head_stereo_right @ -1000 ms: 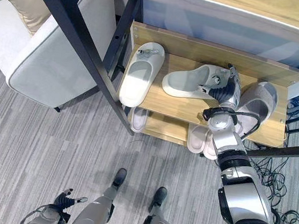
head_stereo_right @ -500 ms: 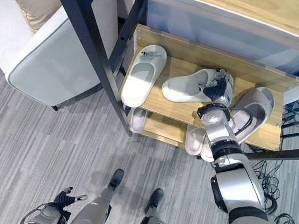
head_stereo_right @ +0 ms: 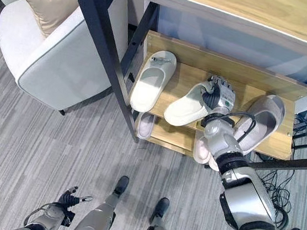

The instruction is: Arrange the slippers neatly on the shoe rack.

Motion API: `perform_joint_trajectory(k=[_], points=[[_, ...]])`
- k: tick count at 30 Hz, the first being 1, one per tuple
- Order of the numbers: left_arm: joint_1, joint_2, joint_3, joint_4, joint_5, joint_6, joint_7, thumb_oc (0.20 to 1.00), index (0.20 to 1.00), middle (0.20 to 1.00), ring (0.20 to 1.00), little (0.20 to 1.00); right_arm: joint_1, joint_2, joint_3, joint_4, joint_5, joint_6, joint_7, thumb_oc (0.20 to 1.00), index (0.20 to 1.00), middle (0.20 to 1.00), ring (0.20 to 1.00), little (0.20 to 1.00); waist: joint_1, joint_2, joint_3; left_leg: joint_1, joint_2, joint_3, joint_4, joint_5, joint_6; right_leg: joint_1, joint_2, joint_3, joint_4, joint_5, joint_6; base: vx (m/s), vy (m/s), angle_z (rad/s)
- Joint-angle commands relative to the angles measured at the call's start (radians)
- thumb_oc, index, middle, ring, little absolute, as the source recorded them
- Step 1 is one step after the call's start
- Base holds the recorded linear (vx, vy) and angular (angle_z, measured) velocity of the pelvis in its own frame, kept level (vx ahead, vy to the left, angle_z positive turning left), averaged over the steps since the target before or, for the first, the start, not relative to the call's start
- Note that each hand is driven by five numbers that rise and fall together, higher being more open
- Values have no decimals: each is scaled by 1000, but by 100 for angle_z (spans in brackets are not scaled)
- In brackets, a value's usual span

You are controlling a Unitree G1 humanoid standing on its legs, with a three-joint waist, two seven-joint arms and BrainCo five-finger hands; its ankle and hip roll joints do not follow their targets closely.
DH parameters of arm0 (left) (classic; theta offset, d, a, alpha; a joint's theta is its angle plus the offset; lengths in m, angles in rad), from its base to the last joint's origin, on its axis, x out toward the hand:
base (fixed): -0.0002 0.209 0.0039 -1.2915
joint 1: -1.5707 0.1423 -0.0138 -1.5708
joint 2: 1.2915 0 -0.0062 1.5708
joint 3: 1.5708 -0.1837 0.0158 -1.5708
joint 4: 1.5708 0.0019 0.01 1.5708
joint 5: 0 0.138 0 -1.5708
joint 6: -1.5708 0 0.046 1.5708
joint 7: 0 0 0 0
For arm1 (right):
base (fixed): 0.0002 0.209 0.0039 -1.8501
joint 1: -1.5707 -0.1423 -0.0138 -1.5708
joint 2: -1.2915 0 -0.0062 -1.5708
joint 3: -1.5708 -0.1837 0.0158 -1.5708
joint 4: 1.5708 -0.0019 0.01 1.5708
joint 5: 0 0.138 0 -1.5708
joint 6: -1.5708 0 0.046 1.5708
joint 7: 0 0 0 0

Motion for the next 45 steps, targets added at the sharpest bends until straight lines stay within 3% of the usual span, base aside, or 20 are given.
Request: perform_joint_trajectory(k=[1,3,6,11,21,45], points=[[-56,-18,14,57,8,-1,11,1000,1000,1000,1000,1000,73,-40,-84,-91,-44,-28,-38,200,200,200,200,200,-16,-17,38,24,-14,46,-16,-87,-18,74,-66,-9,7,-62,89,0,0,0],[-49,-20,18,64,26,-1,2,1000,1000,1000,1000,1000,107,-61,-109,-145,12,-100,-31,200,200,200,200,200,-20,-14,35,25,-12,49,-16,-87,-18,73,-67,-3,7,-63,87,-10,-24,-7],[-26,-16,15,73,33,-7,-7,1000,1000,1000,1000,1000,74,-98,-88,-114,88,-158,-2,200,200,200,200,200,-14,-13,35,24,-11,57,-16,-83,-20,68,-66,0,7,-61,87,-7,-14,-4],[-10,-5,6,77,24,-12,-15,1000,1000,1000,1000,1000,4,-141,-38,-64,127,-187,18,200,200,200,200,200,-5,-17,35,21,-11,58,-16,-79,-23,64,-64,-1,7,-61,87,0,-3,-1],[3,12,5,87,30,-22,-16,1000,1000,1000,1000,1000,-124,-218,95,-73,92,-225,48,200,200,200,200,200,26,-27,44,-1,-16,46,-16,-69,-30,50,-63,-15,7,-60,91,8,-4,2],[-2,19,3,87,26,-27,-20,1000,1000,1000,1000,1000,-185,-226,185,-69,74,-245,76,200,200,200,200,200,52,-38,56,-18,-17,33,-16,-67,-37,43,-61,-35,7,-60,91,3,-1,3]])
